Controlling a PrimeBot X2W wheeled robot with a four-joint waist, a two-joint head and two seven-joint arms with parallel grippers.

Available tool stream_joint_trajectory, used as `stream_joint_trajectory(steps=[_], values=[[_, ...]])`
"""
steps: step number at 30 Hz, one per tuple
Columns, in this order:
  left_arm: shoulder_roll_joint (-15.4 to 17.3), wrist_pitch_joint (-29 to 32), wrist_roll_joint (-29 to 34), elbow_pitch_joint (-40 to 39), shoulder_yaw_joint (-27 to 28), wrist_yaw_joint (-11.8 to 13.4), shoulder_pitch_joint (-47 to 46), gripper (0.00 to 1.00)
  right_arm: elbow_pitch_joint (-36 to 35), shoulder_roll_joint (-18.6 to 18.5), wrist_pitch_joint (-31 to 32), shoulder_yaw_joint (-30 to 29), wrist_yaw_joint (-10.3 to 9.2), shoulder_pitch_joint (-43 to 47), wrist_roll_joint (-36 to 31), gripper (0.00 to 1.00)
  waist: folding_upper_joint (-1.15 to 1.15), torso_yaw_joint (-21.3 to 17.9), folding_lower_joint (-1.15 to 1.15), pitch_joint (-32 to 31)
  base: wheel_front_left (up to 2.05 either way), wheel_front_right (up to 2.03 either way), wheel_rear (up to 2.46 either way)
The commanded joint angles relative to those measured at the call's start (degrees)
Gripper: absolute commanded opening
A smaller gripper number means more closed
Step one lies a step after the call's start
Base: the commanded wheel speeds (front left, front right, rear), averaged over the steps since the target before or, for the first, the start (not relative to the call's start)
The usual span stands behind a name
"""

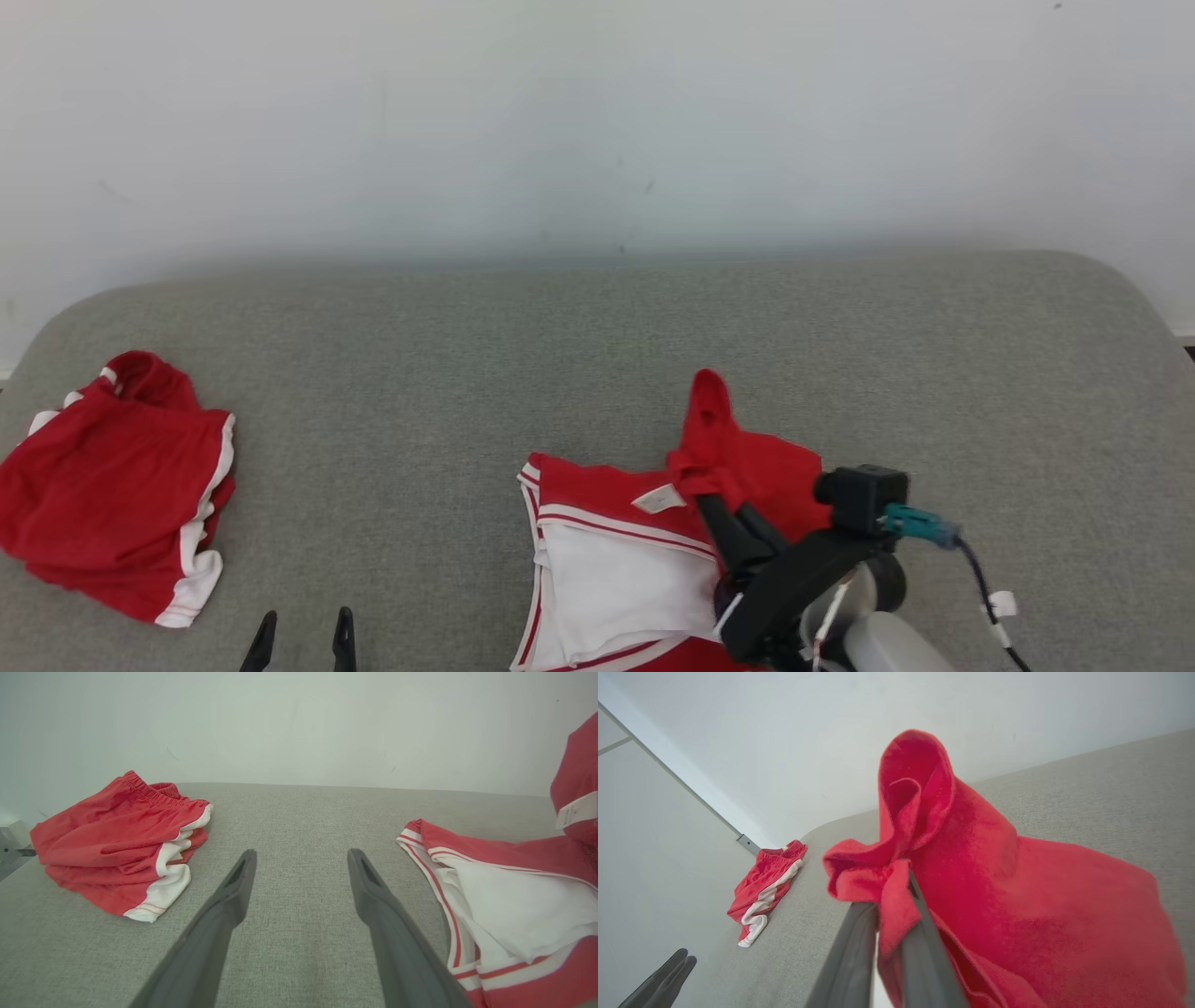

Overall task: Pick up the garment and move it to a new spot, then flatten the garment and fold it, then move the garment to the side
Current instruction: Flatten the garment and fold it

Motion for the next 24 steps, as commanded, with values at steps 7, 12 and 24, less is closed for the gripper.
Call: stream_joint_trajectory(steps=[7,12,24], values=[[-0.15,-0.18,-0.44,0.76,-1.53,0.12,-1.47,1.0,4.0,3.68,0.1,3.47,-0.1,-2.23,-1.7,0.0,0.0,3.54,0.0,0.78,0.0,0.0,0.0],[-0.17,-0.18,-0.88,1.27,-2.4,0.12,-2.3,1.0,10.28,4.27,-1.57,6.5,-0.1,-5.1,-0.25,0.0,0.0,5.44,0.0,1.41,0.0,0.0,0.0],[-0.18,-0.18,-1.23,2.57,-3.53,0.12,-3.69,1.0,26.29,4.31,-10.07,18.81,-0.1,-12.63,9.76,0.0,0.0,7.86,0.0,2.15,0.0,0.0,0.0]])
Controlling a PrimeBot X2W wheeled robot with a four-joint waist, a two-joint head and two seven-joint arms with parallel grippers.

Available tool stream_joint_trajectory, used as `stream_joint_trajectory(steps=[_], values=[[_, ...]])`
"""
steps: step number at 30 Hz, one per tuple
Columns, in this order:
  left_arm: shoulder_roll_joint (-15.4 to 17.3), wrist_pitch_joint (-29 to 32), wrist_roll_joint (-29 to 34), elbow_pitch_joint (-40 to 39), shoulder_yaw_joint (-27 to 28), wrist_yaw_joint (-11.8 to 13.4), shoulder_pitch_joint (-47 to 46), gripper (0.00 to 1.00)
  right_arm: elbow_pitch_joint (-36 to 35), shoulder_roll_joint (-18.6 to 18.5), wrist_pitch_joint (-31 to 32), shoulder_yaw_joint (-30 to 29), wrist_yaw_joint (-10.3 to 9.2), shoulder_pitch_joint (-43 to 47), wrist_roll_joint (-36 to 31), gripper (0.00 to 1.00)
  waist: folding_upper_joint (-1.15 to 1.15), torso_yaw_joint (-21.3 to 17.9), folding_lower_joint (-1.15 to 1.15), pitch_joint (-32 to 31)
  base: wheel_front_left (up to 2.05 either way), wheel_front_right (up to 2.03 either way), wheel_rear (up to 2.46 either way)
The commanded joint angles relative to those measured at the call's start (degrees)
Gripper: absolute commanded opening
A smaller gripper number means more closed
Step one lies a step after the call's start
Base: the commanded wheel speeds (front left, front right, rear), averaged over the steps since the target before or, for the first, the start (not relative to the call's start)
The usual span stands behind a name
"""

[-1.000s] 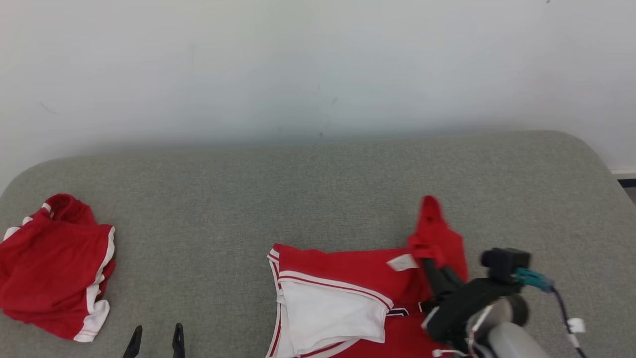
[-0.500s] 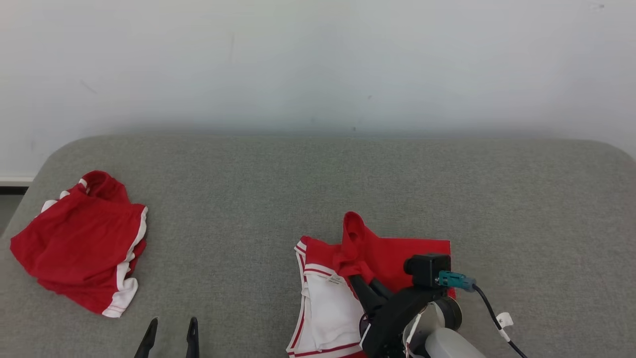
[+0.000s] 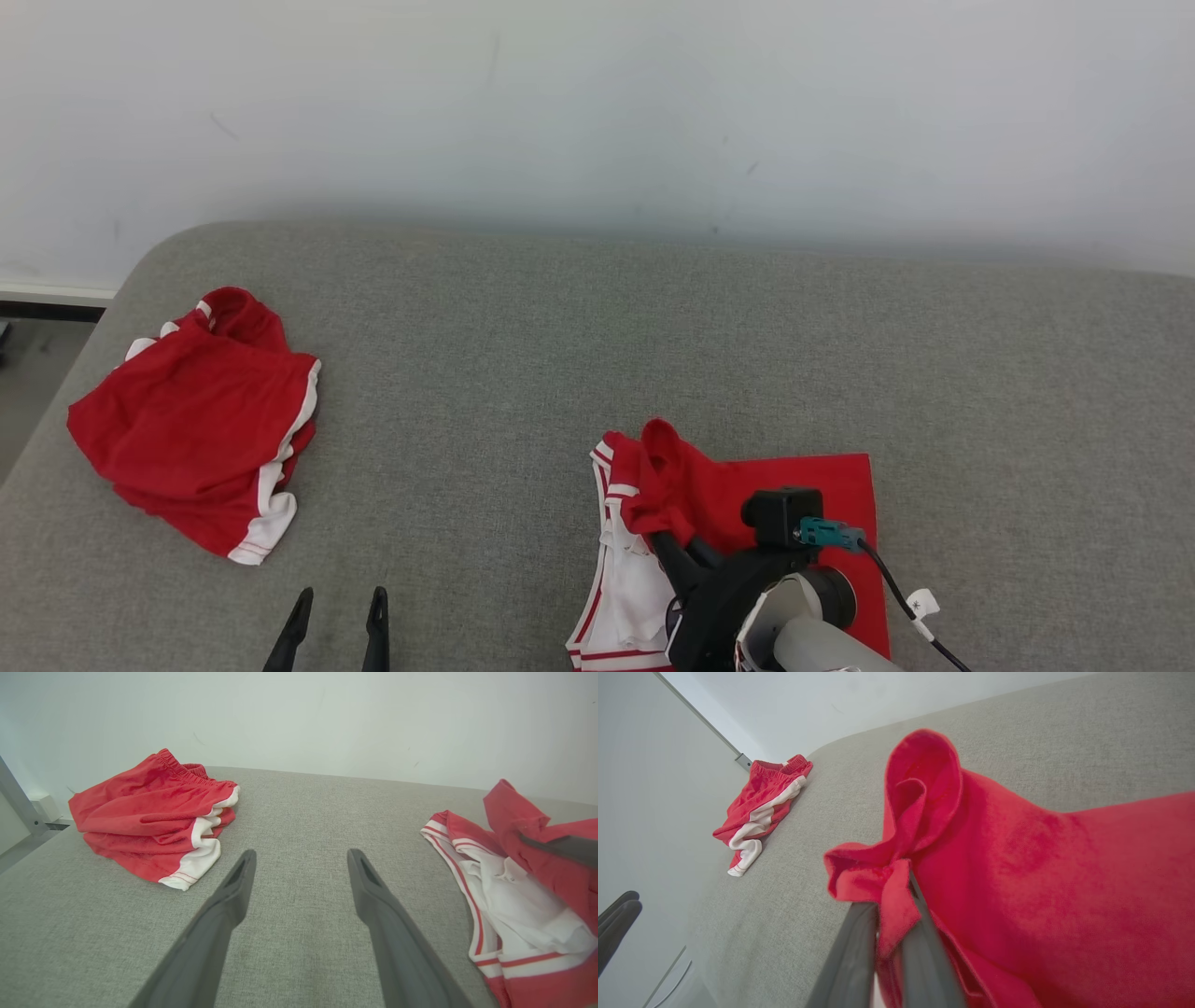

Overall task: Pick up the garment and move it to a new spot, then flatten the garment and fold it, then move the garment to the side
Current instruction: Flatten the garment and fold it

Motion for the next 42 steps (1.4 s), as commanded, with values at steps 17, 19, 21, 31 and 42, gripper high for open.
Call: stream_joint_trajectory(steps=[17,19,21,31,42], values=[[-0.12,-0.18,-0.05,-0.78,1.97,0.12,0.55,1.0,-7.63,-2.22,-3.59,-14.94,-0.09,-2.35,-14.53,1.0,0.0,-2.94,0.0,-0.56,0.0,0.0,0.0],[-0.11,-0.18,0.04,-0.89,2.1,0.12,0.6,1.0,-10.47,-2.79,-3.58,-19.3,-0.09,0.56,-19.02,1.0,0.0,-2.96,0.0,-0.63,0.0,0.0,0.0],[-0.12,-0.18,0.02,-1.01,2.2,0.12,0.76,1.0,-12.21,-3.46,-3.6,-22.83,-0.09,3.47,-22.34,1.0,0.0,-2.99,0.0,-0.68,0.0,0.0,0.0],[-0.13,-0.18,0.72,-1.96,3.39,0.12,1.73,1.0,-19.94,-4.39,-3.61,-33.97,-0.1,14.63,-31.48,1.0,0.0,-3.48,0.0,-0.99,0.0,0.0,0.0],[-0.12,-0.18,1.74,-3.86,5.93,0.37,2.99,1.0,-34.73,-1.01,-3.6,-42.93,-0.09,28.05,-37.88,1.0,0.0,-6.56,0.0,-2.09,0.0,0.0,0.0]])
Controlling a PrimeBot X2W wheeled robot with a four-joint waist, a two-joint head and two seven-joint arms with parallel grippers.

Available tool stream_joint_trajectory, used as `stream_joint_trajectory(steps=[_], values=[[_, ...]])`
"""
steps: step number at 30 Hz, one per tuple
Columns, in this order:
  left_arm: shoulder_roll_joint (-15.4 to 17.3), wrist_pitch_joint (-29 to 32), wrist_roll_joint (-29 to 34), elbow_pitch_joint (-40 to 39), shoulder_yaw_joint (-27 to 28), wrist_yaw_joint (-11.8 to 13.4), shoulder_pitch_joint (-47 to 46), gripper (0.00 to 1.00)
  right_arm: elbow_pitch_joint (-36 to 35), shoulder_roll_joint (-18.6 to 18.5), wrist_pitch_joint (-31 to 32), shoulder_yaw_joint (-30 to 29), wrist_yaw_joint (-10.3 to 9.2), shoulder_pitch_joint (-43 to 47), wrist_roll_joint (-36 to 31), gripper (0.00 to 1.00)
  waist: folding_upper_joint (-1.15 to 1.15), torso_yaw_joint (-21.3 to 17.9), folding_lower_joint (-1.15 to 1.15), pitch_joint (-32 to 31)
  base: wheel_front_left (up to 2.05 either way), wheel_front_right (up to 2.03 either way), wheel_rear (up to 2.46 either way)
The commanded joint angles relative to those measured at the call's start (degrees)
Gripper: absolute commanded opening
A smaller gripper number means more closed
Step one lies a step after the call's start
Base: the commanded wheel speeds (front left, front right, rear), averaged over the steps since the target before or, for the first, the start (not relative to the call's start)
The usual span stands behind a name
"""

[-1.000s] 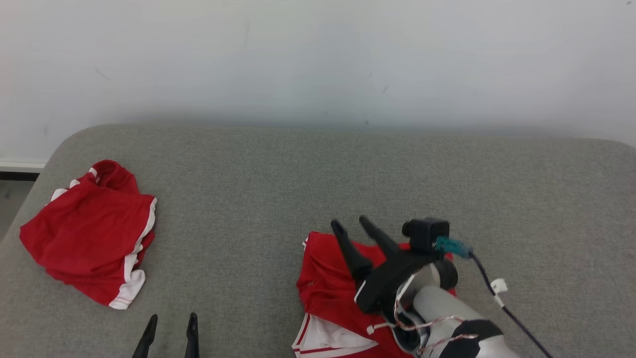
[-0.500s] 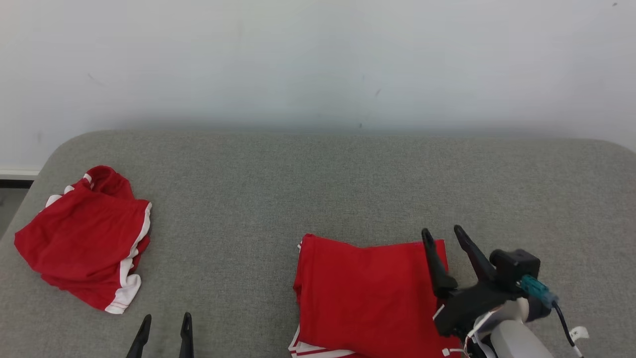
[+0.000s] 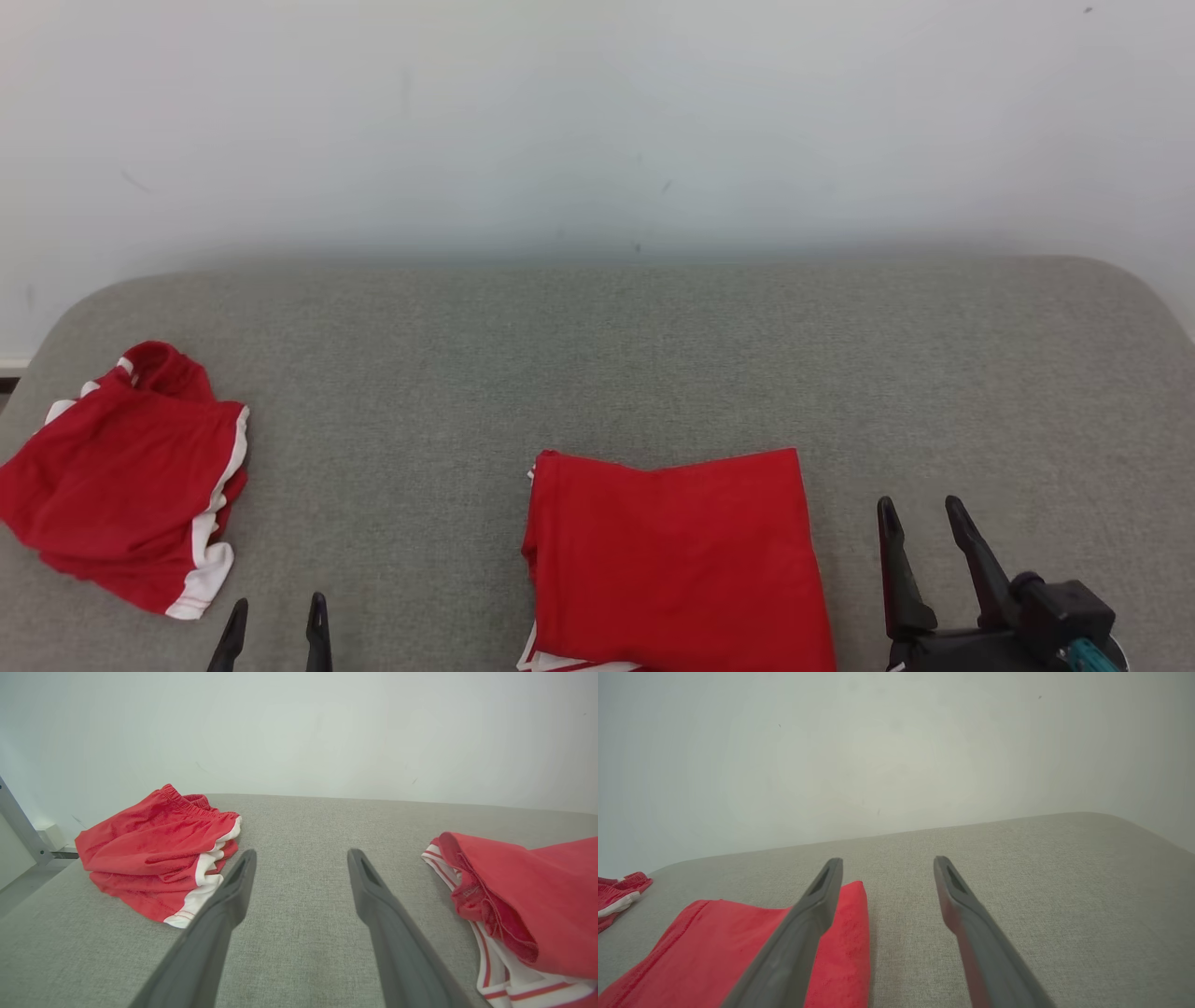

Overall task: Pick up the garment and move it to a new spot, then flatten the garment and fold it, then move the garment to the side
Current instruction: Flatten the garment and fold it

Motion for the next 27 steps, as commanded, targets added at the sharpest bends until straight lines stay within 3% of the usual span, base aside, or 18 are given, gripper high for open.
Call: stream_joint_trajectory(steps=[1,8,27], values=[[-0.09,-0.18,0.53,-0.31,-0.01,0.19,0.77,1.0,-1.64,0.65,-0.25,-0.46,-0.1,1.69,-0.81,1.0,0.0,-0.95,0.0,-0.36,0.0,0.0,0.0],[-0.08,-0.18,1.14,-0.61,-0.65,0.32,1.22,1.0,-5.64,1.42,-0.24,0.08,-0.09,6.01,-2.31,1.0,0.0,-2.4,0.0,-0.75,0.0,0.0,0.0],[-0.08,-0.18,3.75,-1.24,-1.11,-0.02,2.18,1.0,-3.89,1.62,-0.25,1.87,-0.09,6.83,-1.89,1.0,0.0,-2.84,0.0,-0.79,0.0,0.0,0.0]])
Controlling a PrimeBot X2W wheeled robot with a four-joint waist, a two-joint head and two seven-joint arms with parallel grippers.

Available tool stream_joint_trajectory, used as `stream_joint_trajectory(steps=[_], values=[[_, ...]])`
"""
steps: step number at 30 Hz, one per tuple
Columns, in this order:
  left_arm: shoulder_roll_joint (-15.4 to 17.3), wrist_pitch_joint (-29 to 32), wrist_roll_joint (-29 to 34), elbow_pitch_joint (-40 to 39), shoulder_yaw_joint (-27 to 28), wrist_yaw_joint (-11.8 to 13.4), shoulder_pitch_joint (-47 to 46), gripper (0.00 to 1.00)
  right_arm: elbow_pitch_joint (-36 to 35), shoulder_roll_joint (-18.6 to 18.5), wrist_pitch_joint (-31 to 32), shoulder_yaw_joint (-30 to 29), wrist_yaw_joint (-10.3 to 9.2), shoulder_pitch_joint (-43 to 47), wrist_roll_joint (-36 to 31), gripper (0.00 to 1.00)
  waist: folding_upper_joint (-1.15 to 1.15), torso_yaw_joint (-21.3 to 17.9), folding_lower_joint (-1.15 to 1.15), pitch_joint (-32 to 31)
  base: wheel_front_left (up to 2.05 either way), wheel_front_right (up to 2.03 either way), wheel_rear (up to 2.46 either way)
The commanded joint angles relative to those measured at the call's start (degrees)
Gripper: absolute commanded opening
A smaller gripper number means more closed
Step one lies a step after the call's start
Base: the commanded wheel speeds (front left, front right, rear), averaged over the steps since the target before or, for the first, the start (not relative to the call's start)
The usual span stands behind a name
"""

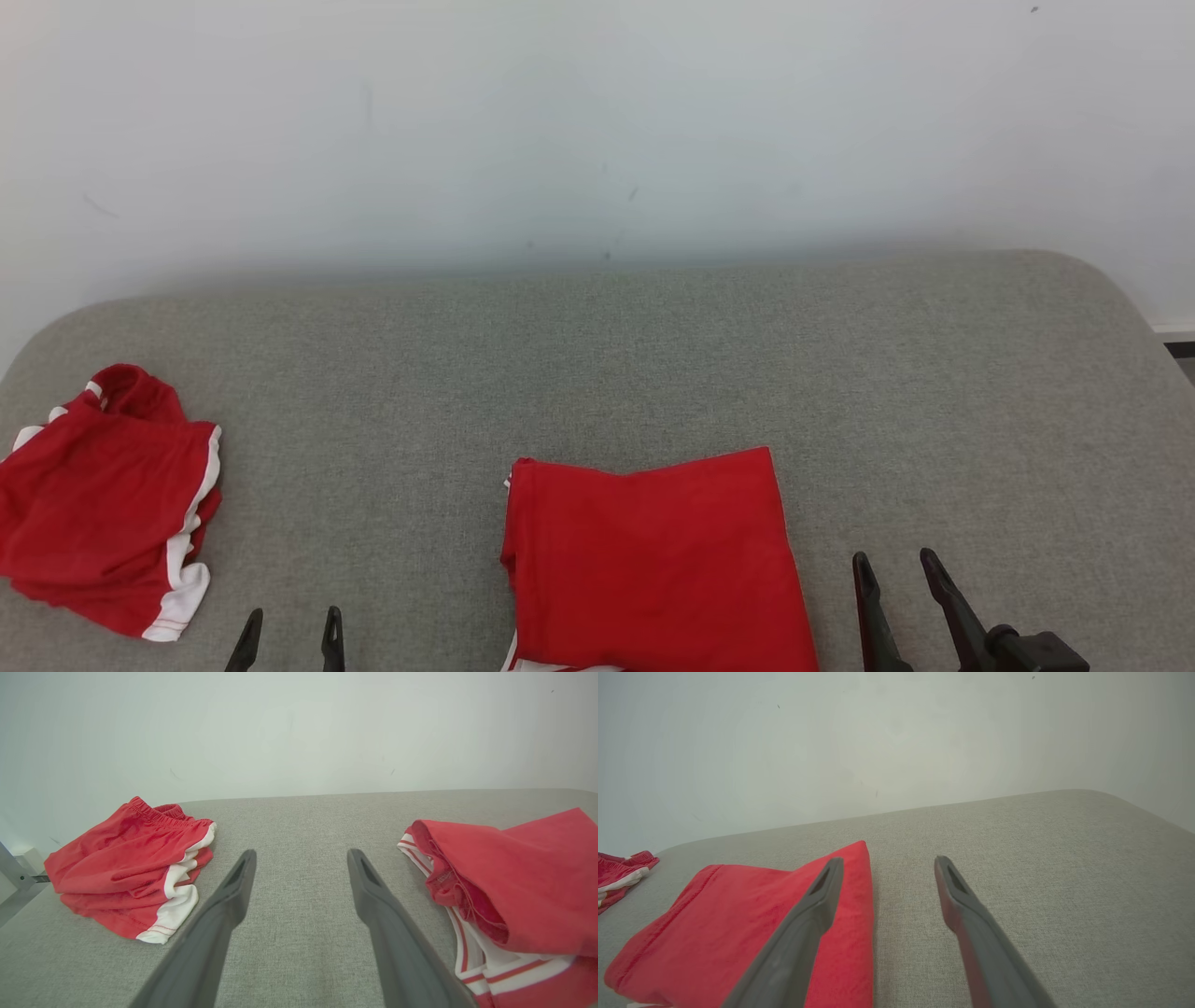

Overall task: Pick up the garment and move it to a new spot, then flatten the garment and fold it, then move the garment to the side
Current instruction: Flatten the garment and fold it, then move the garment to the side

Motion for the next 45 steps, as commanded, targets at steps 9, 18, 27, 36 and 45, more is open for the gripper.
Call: stream_joint_trajectory(steps=[9,18,27,36,45], values=[[-0.08,-0.18,0.0,0.04,0.25,-0.37,0.55,1.0,0.26,0.12,-0.24,0.32,-0.1,-0.3,0.32,1.0,0.0,0.11,0.0,0.12,0.0,0.0,0.0],[-0.08,-0.18,-0.34,0.25,0.53,-0.25,0.66,1.0,0.61,0.12,-0.24,0.2,-0.09,-0.32,0.44,1.0,0.0,-0.05,0.0,-0.06,0.0,0.0,0.0],[-0.09,-0.18,-0.41,0.5,0.53,-0.29,0.3,1.0,1.1,0.12,-0.24,-0.2,-0.09,-0.38,0.03,1.0,0.0,0.21,0.0,-0.29,0.0,0.0,0.0],[-0.09,-0.18,-0.61,0.67,0.38,-0.32,-0.01,1.0,10.06,0.13,-0.23,1.42,-0.1,-5.62,-1.1,1.0,0.0,0.56,0.0,-0.17,0.0,0.0,0.0],[-0.08,-0.18,-0.76,0.89,-0.87,-0.34,-1.1,1.0,28.5,0.07,-0.17,2.89,-0.09,-17.65,-2.24,1.0,0.0,2.25,0.0,0.83,0.0,0.0,0.0]])
